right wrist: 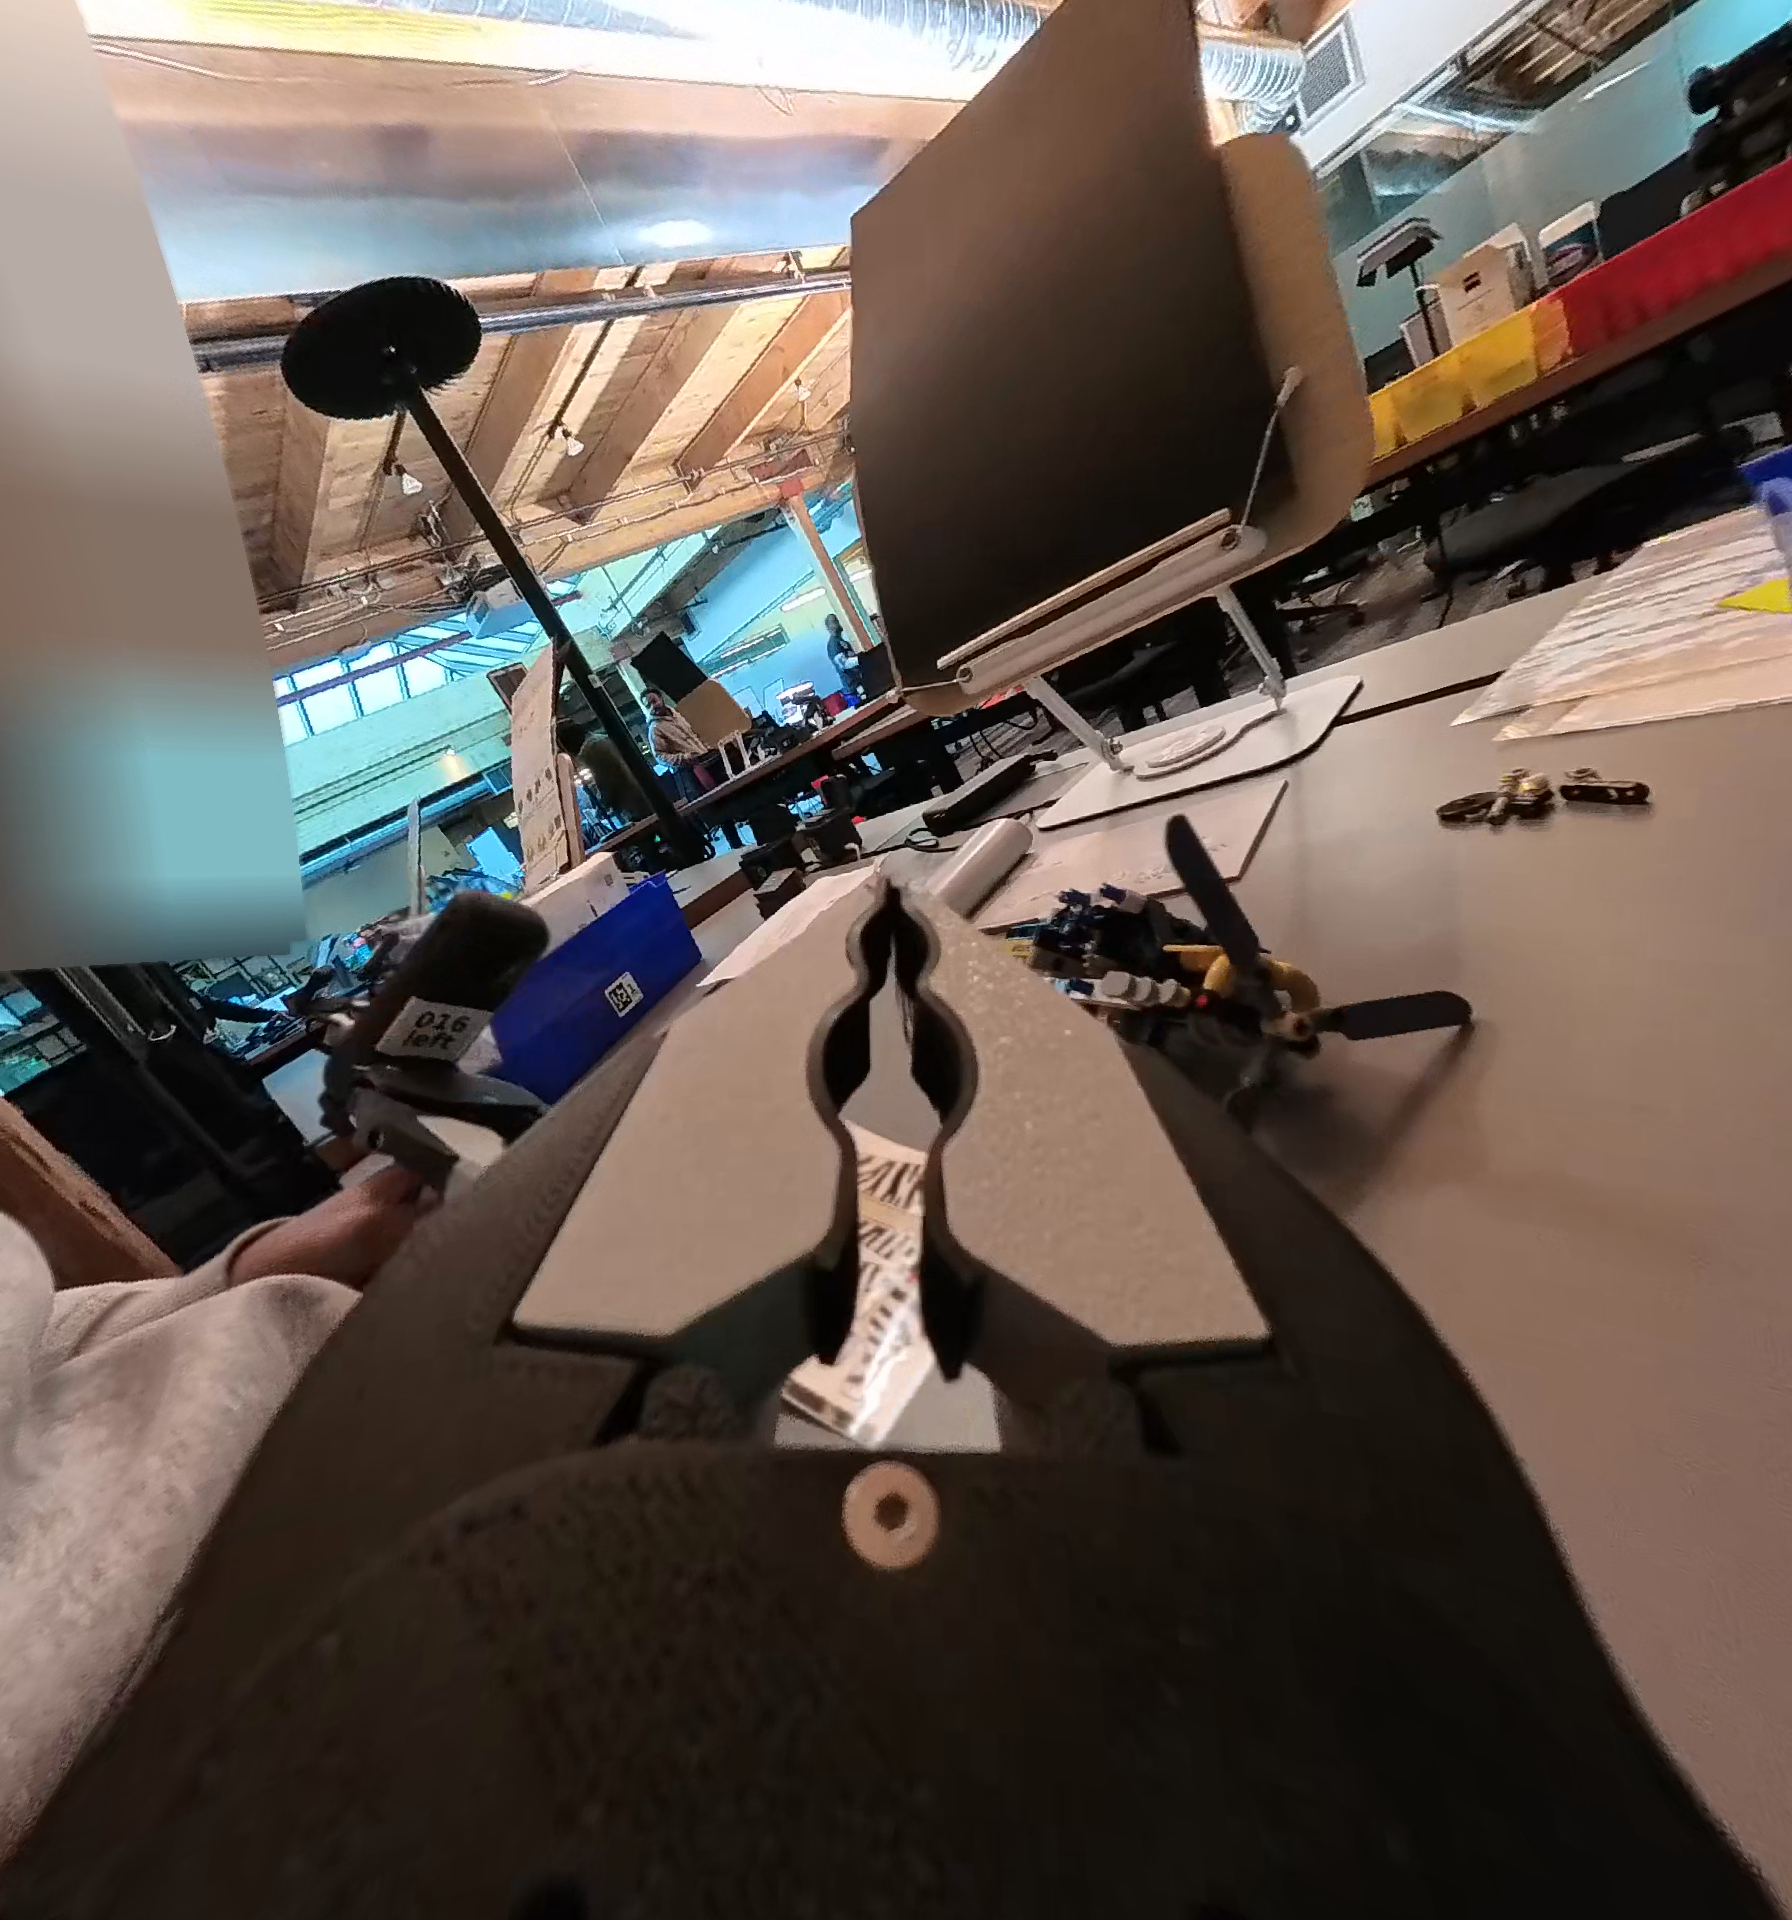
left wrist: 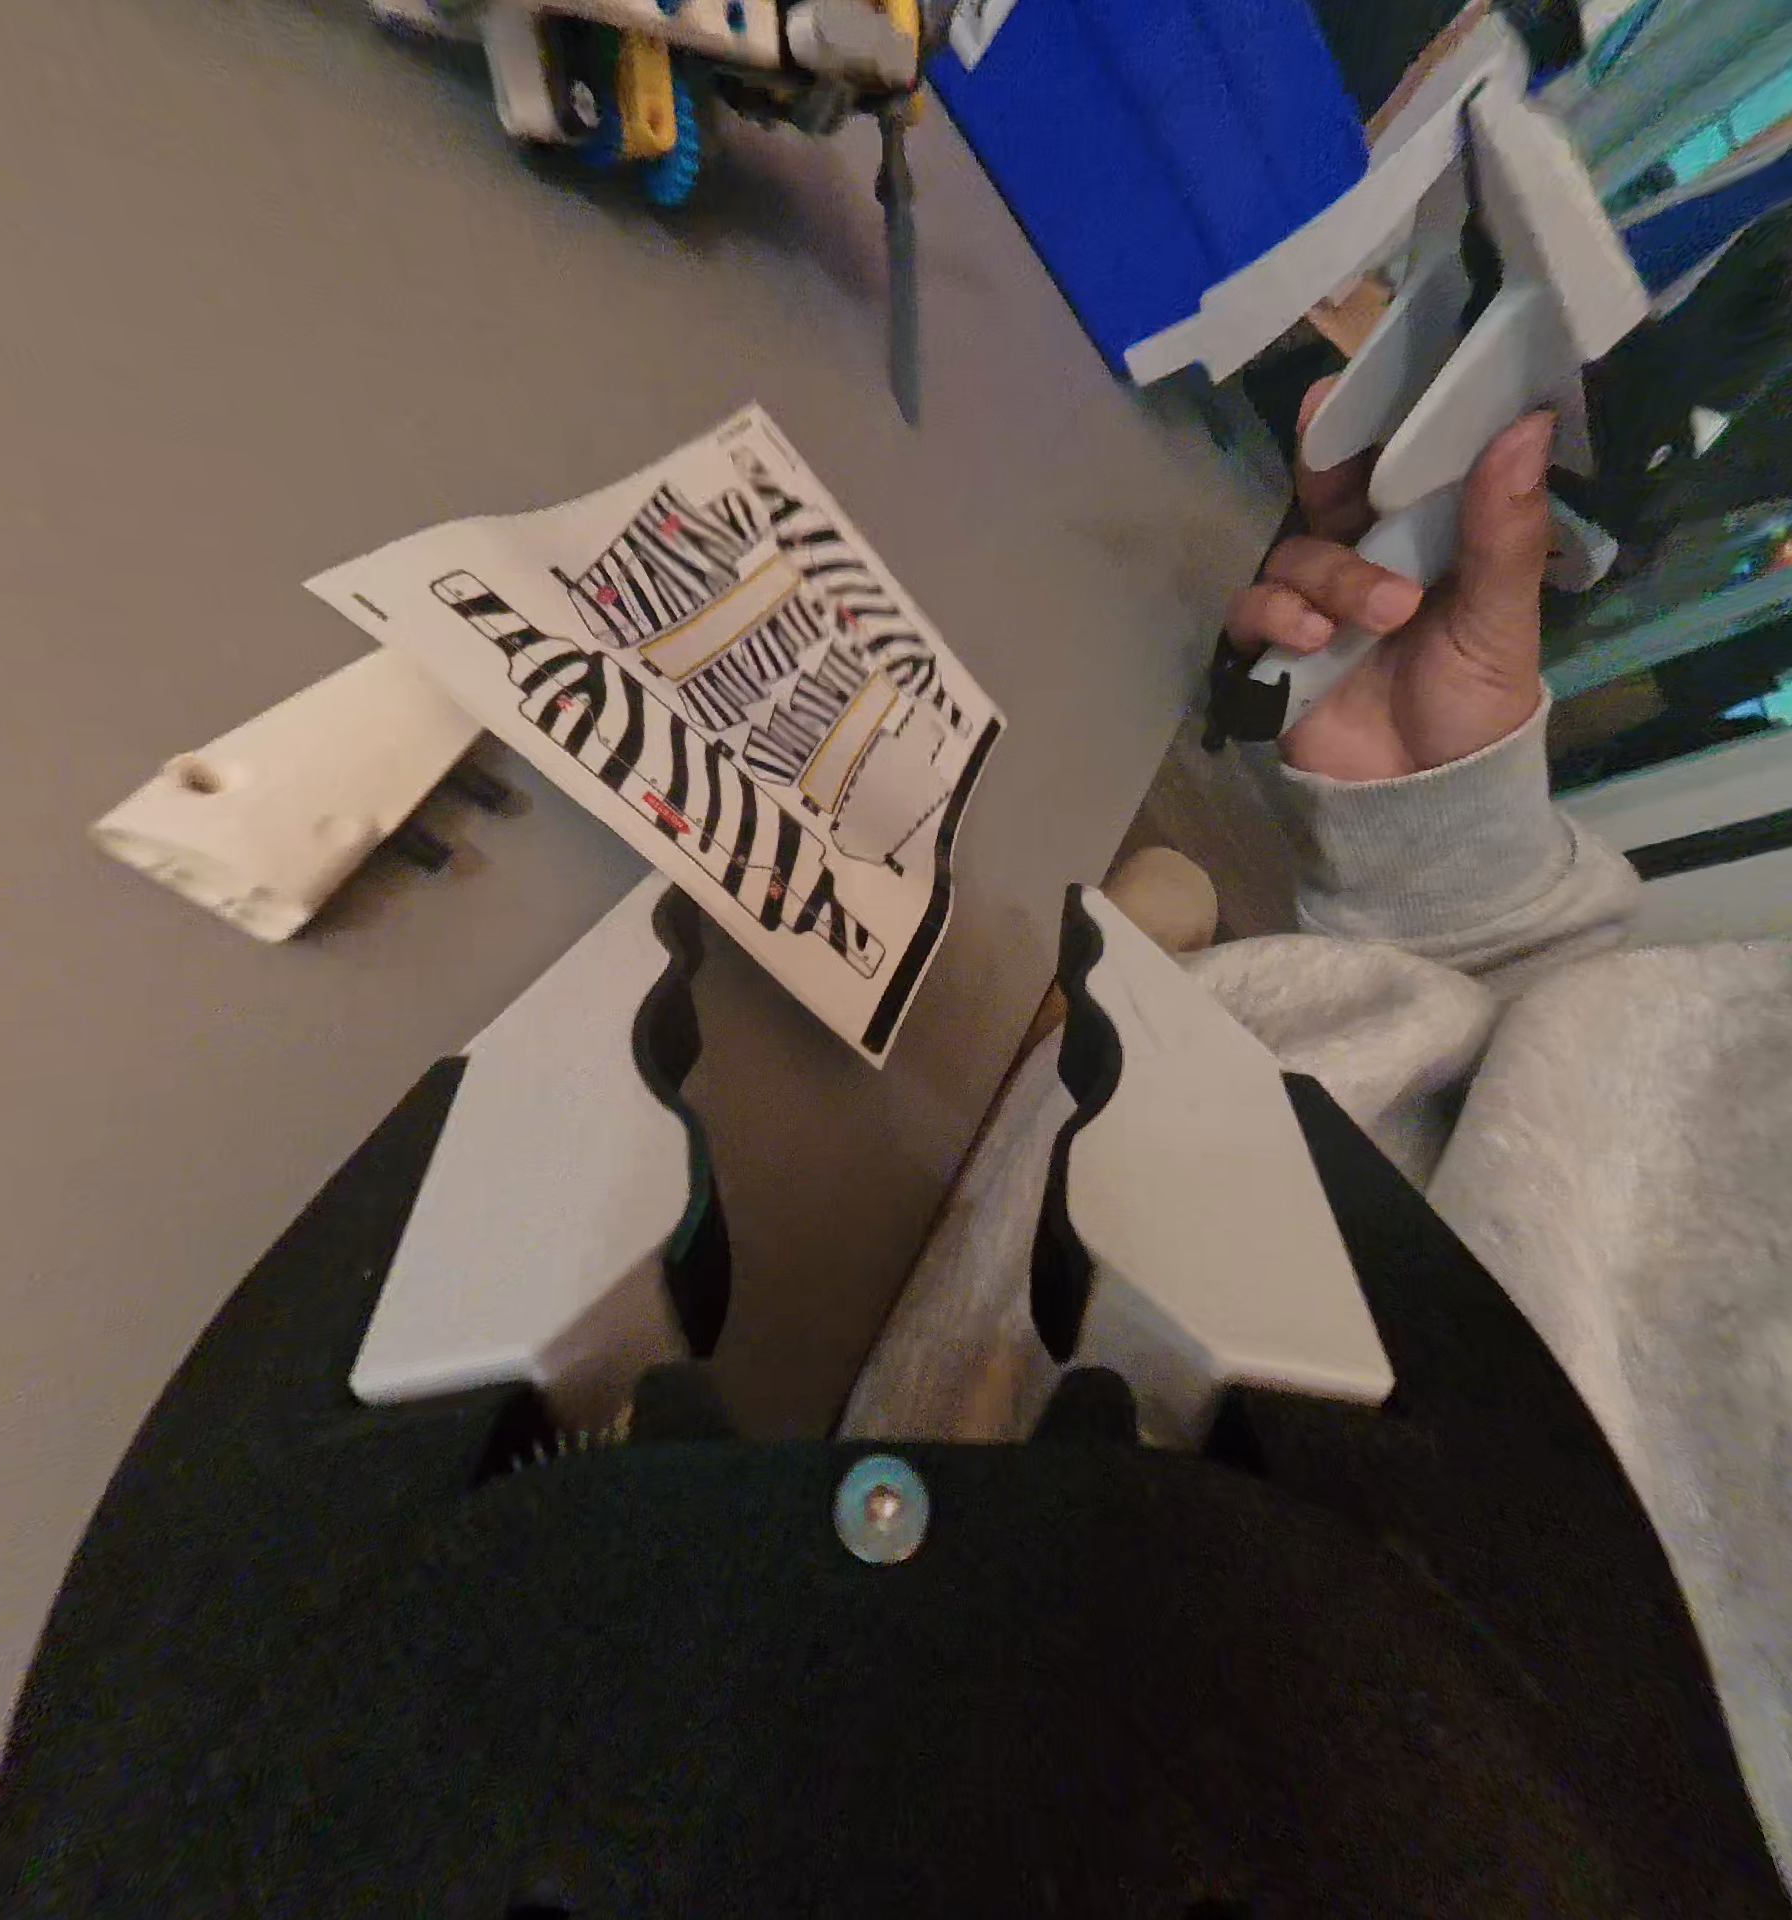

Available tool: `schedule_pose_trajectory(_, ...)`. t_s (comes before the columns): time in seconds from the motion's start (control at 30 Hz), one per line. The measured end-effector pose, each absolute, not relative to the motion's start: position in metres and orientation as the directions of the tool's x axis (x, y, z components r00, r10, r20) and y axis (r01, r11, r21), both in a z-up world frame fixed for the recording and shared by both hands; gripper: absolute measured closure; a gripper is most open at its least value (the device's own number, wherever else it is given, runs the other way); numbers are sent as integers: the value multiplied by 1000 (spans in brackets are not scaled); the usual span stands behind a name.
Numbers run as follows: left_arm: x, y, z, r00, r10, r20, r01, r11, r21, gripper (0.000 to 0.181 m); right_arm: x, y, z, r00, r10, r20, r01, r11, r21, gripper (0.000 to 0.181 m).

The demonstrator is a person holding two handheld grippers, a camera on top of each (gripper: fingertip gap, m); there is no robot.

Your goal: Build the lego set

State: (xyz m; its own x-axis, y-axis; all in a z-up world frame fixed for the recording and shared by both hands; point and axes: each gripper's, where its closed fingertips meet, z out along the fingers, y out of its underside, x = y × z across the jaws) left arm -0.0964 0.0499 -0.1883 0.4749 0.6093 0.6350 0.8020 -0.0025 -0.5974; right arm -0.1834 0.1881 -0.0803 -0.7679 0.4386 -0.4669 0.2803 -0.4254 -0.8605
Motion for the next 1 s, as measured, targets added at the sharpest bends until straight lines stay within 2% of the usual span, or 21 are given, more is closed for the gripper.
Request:
schedule_pose_trajectory(0.13,-91,37,-169,510,521,684,770,77,-633,116,-180,177,-82,-787,429,-443,274,-401,-874,181)
schedule_pose_trajectory(0.23,-76,52,-180,520,469,714,814,-19,-580,112,-177,169,-83,-798,419,-432,274,-387,-881,181)
schedule_pose_trajectory(0.37,-68,85,-178,646,441,623,738,-156,-656,100,-176,164,-83,-804,418,-422,270,-375,-887,181)
schedule_pose_trajectory(0.47,-65,103,-176,770,418,481,620,-317,-718,96,-176,169,-79,-803,422,-420,256,-392,-884,181)
schedule_pose_trajectory(0.57,-81,92,-194,840,498,217,490,-524,-696,93,-175,176,-75,-800,432,-417,244,-402,-883,181)
schedule_pose_trajectory(0.63,-95,83,-192,838,538,90,435,-559,-706,94,-174,179,-72,-797,441,-412,232,-406,-884,181)
schedule_pose_trajectory(0.7,-101,81,-180,811,572,126,451,-472,-757,94,-174,179,-72,-799,438,-411,233,-406,-884,181)
schedule_pose_trajectory(0.77,-102,79,-164,765,580,279,518,-296,-803,94,-173,176,-74,-803,433,-409,237,-398,-886,181)
schedule_pose_trajectory(0.87,-105,62,-151,689,572,445,583,-73,-809,96,-170,169,-76,-811,416,-411,250,-390,-886,181)
schedule_pose_trajectory(1.0,-101,47,-151,662,568,488,589,8,-808,106,-164,154,-79,-826,374,-422,277,-383,-881,181)
